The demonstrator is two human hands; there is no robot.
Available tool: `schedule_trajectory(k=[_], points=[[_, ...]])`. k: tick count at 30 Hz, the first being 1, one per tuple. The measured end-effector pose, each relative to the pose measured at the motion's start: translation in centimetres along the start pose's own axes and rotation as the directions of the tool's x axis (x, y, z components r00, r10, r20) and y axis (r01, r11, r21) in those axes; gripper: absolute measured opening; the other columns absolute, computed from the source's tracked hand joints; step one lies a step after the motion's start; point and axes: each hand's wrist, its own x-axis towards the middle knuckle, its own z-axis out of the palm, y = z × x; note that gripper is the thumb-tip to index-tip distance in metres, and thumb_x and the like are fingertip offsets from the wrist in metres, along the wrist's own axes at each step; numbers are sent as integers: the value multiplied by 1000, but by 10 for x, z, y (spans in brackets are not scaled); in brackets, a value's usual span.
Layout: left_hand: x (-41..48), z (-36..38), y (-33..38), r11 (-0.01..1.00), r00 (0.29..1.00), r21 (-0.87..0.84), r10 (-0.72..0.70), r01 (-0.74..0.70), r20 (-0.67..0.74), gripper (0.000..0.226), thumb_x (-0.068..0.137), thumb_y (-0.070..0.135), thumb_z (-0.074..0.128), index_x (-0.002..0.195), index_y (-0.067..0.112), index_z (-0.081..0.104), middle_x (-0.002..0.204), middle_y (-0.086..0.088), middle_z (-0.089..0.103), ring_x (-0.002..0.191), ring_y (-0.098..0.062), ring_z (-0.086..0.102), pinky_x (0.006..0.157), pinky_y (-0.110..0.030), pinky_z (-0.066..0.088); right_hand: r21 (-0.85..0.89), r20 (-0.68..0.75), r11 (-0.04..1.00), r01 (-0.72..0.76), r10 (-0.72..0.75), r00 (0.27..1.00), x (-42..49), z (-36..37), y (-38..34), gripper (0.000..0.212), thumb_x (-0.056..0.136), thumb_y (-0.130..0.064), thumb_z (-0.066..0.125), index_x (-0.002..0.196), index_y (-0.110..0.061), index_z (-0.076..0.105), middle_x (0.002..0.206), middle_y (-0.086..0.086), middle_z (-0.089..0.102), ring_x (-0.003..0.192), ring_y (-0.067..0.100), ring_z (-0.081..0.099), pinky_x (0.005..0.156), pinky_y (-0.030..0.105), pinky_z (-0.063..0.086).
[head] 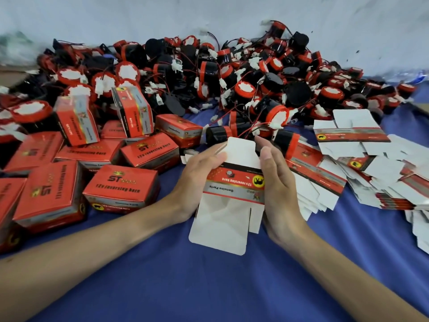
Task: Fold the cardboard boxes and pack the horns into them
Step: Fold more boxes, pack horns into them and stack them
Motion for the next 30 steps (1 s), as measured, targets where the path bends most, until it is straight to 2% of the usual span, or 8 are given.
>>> schedule_trajectory(k=[3, 8, 11, 17, 21, 24, 27, 30], points=[[-1, 0, 2, 1000, 999, -12, -19, 20, 45, 27, 88, 29, 46, 107, 27, 65, 84, 3, 72, 76, -12, 69, 64, -23, 55, -14, 19, 1000, 13, -13, 1000, -2, 2, -1, 39, 83, -51, 46, 120, -44, 58, 119, -11, 67, 110, 14, 65, 79, 29, 57], [0, 1, 2, 996, 999, 72, 54, -54, 0, 23, 87, 25, 47, 102, 19, 64, 104, -18, 51, 90, -20, 62, 75, -32, 55, -75, 33, 996, -43, 46, 998, -6, 4, -5, 36, 85, -60, 52, 107, -34, 63, 118, 12, 65, 102, 21, 68, 85, 40, 57], [-4, 4, 2, 980, 986, 112, 168, -167, 0, 22, 92, 20, 43, 99, 17, 63, 105, -18, 43, 92, -20, 57, 75, -27, 53, -140, 75, 990, 25, -15, 997, -9, 5, -7, 26, 86, -44, 51, 106, -32, 65, 120, 18, 59, 108, 26, 63, 91, 43, 54], [-5, 2, -1, 990, 994, 79, 112, -113, 8, 31, 91, 20, 43, 103, -5, 57, 91, -22, 55, 78, -20, 63, 66, -26, 55, -135, 123, 991, -9, 26, 992, -7, 1, -7, 24, 93, -33, 45, 99, -23, 67, 87, -3, 73, 82, 13, 70, 68, 23, 55], [-2, 4, -1, 975, 985, 155, 168, -162, -28, 25, 89, 18, 46, 91, -5, 55, 100, -4, 47, 83, -12, 59, 68, -23, 52, -153, 59, 988, -37, 46, 997, -6, 3, -6, 27, 83, -42, 51, 92, -18, 61, 104, 16, 64, 86, 17, 66, 67, 23, 55], [-3, 2, -4, 969, 985, 195, 166, -153, -53, 27, 89, 21, 47, 76, -1, 43, 83, -13, 44, 73, -17, 55, 63, -27, 50, -163, 41, 986, -22, 29, 999, -5, 1, -4, 21, 89, -37, 52, 79, -18, 56, 97, 16, 59, 83, 18, 64, 67, 26, 54], [-3, -2, -6, 980, 981, 161, 138, -115, -138, 35, 89, 22, 54, 83, -12, 46, 77, -31, 51, 70, -27, 60, 61, -30, 53, -117, 65, 992, 43, -36, 997, -5, -1, -2, 14, 96, -26, 53, 93, -28, 65, 95, -2, 71, 87, 13, 69, 70, 24, 54], [0, -2, -4, 981, 965, 129, 168, -144, -201, 19, 92, 15, 54, 104, 4, 64, 79, -13, 65, 72, -18, 65, 64, -29, 54, -80, 149, 993, 86, -74, 986, -9, 1, 0, 29, 87, -26, 56, 115, -34, 60, 106, -10, 71, 99, 11, 67, 74, 20, 53]])
